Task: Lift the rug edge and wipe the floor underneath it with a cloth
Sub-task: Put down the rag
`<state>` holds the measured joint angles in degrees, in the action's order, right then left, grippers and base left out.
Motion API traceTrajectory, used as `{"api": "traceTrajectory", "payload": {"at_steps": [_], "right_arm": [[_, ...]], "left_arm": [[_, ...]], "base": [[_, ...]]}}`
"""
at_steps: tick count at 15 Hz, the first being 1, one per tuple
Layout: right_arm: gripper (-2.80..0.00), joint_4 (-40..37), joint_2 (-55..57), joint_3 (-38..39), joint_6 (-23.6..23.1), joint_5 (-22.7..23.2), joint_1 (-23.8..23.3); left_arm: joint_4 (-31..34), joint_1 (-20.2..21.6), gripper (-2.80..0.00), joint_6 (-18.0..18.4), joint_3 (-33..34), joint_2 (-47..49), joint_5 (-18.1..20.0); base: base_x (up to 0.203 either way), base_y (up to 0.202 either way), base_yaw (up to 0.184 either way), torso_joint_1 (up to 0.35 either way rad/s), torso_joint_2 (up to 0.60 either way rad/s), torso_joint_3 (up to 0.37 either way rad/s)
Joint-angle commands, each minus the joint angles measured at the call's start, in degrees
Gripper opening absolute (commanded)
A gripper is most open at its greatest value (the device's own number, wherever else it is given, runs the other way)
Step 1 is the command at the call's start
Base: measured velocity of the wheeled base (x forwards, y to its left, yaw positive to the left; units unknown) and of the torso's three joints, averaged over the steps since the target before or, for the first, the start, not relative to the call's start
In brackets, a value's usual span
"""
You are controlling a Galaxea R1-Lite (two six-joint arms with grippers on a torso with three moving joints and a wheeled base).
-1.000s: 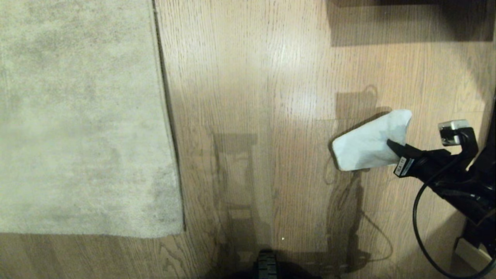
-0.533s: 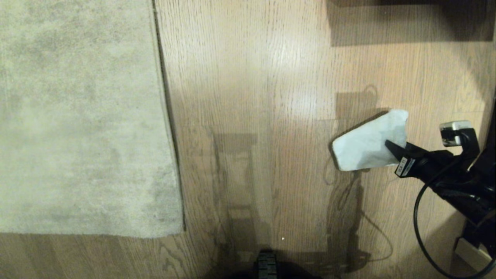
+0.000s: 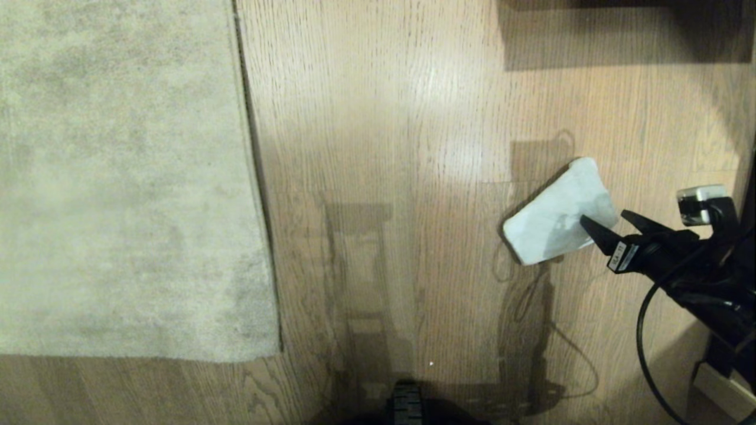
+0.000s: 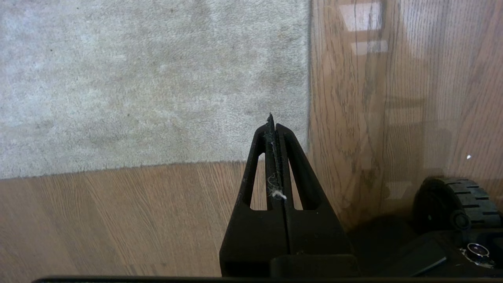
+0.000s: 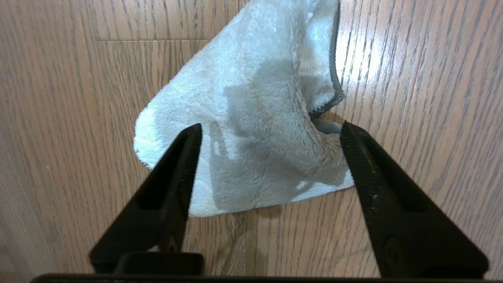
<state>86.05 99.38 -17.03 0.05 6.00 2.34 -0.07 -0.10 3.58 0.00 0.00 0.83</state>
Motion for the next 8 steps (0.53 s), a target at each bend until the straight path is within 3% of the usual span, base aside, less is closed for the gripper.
{"api": "traceTrajectory", "payload": {"at_steps": [1, 8], "right_arm": [[0.00, 0.7, -1.8, 0.2, 0.0, 0.0, 0.0], [0.00, 2.9, -7.5, 11.7, -1.9, 0.2, 0.5]], "left_arm": [[0.0, 0.0, -2.80, 0.0, 0.0, 0.1, 0.0], [0.0, 0.0, -2.80, 0.0, 0.0, 0.1, 0.0]], "base": [[0.000, 0.000, 0.000, 0.000, 0.00, 0.000], [0.000, 0.000, 0.000, 0.000, 0.00, 0.000]]}}
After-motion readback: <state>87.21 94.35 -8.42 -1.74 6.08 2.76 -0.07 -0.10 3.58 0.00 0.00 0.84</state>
